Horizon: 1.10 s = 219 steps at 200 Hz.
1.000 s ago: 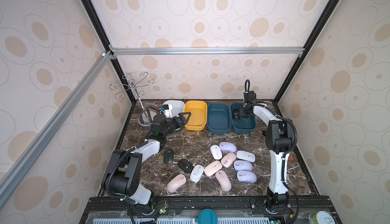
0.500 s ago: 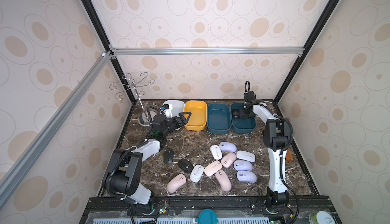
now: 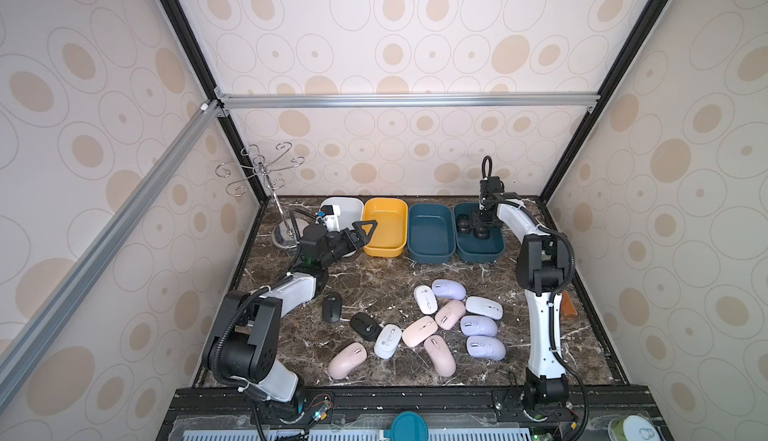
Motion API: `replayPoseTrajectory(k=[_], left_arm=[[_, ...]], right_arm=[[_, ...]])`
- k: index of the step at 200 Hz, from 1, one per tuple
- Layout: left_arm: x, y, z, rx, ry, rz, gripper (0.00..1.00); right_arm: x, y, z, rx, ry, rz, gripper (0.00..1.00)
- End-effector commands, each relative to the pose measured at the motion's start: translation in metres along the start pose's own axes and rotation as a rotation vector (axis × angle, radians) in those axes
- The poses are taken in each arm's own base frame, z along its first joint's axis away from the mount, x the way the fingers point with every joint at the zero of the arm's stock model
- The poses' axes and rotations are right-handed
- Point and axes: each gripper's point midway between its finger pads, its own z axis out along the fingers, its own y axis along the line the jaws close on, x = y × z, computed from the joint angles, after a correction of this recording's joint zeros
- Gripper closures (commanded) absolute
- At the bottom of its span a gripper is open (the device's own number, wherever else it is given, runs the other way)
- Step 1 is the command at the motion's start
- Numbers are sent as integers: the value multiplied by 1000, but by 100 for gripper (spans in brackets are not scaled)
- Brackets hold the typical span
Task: Place the mice by color into the storage box
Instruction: Place the mouse in the storage box.
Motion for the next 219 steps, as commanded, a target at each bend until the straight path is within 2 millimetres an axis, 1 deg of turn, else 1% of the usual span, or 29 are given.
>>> replayPoseTrajectory(k=[1, 16, 21, 34, 45, 51, 59, 64, 85, 105, 115, 129, 149, 192, 219], left_arm=[[-13, -19, 3, 55, -19, 29, 1], [-13, -19, 3, 58, -18, 28, 1], [-13, -20, 4, 59, -18, 28, 1], [-13, -20, 3, 61, -20, 29, 1], [-14, -21, 3, 60, -22, 31, 1], [-14, -21, 3, 60, -23, 30, 1], [-14, -21, 3, 60, -23, 31, 1], [-14, -21, 3, 60, -23, 29, 1], [-14, -20, 3, 58, -22, 30, 1], [-14, -20, 3, 58, -21, 31, 1], [-14, -20, 3, 57, -21, 32, 1], [-14, -20, 3, 57, -21, 35, 0], [-13, -19, 4, 54, -20, 33, 0], [-14, -20, 3, 55, -20, 38, 0], [-13, -18, 4, 49, -18, 40, 0]], right_arm=[[4, -3, -10, -4, 21, 6, 32], [3, -1, -25, -24, 9, 35, 37], [4, -1, -32, -27, 2, 48, 41], [10, -1, -40, -39, -3, 83, 51], [19, -2, -43, -38, 4, 103, 61], [23, -3, -43, -38, 9, 107, 63], [30, -3, -40, -32, 20, 110, 72], [32, -4, -38, -26, 28, 110, 73], [45, -2, -31, -35, 69, 106, 74], [55, -3, -31, -33, 94, 118, 73], [60, -5, -27, -19, 97, 125, 76], [68, -8, -20, 2, 124, 123, 77], [66, -6, -14, -5, 124, 115, 79], [50, -8, -8, 14, 111, 90, 79], [44, -6, -2, 14, 115, 76, 79]])
